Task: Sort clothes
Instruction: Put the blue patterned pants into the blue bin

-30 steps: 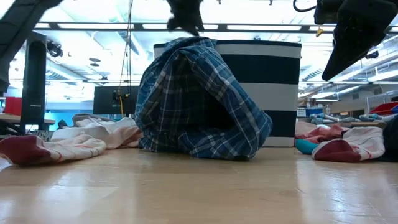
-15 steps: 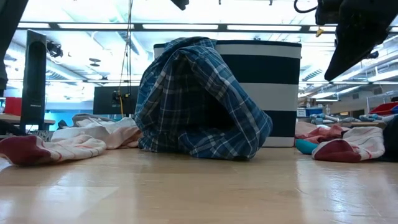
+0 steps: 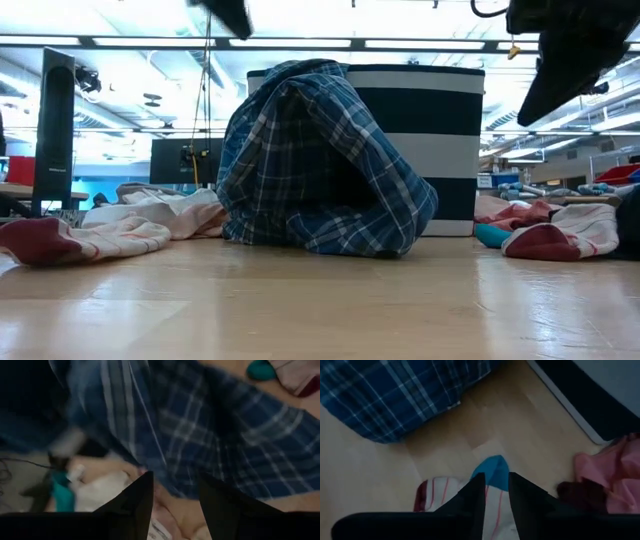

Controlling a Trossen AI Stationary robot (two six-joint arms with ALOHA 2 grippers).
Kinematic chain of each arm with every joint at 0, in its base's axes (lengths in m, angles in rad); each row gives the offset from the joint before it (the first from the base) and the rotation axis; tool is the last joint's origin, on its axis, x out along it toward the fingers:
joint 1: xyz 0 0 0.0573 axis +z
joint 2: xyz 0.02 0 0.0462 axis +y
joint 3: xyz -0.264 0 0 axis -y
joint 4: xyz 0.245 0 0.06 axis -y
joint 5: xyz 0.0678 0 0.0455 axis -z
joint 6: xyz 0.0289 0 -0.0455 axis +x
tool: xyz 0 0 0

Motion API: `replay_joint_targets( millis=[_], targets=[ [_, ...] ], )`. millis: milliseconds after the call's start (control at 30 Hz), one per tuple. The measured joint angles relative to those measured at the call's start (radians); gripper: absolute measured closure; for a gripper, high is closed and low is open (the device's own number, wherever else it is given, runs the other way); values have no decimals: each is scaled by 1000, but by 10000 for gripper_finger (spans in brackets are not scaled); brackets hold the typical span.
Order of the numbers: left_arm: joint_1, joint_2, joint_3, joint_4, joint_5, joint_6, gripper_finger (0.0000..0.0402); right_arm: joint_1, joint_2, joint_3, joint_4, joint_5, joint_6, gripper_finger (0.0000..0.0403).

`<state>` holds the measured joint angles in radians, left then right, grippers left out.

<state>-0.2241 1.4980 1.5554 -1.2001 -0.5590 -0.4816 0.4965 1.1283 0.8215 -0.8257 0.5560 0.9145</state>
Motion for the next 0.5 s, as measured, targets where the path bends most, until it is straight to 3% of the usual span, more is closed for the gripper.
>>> replay_joint_targets(
  millis=[267, 400, 500],
  targets=[
    [-65, -207, -523, 345, 18, -232, 245, -33, 105, 0, 162, 19, -109, 319],
    [-66, -218, -737, 601, 131, -260, 246, -66, 194, 0, 276, -34, -217, 328],
    [-65, -197, -858, 812, 140, -260, 269, -95, 267, 0, 355, -109, -302, 365]
  ],
)
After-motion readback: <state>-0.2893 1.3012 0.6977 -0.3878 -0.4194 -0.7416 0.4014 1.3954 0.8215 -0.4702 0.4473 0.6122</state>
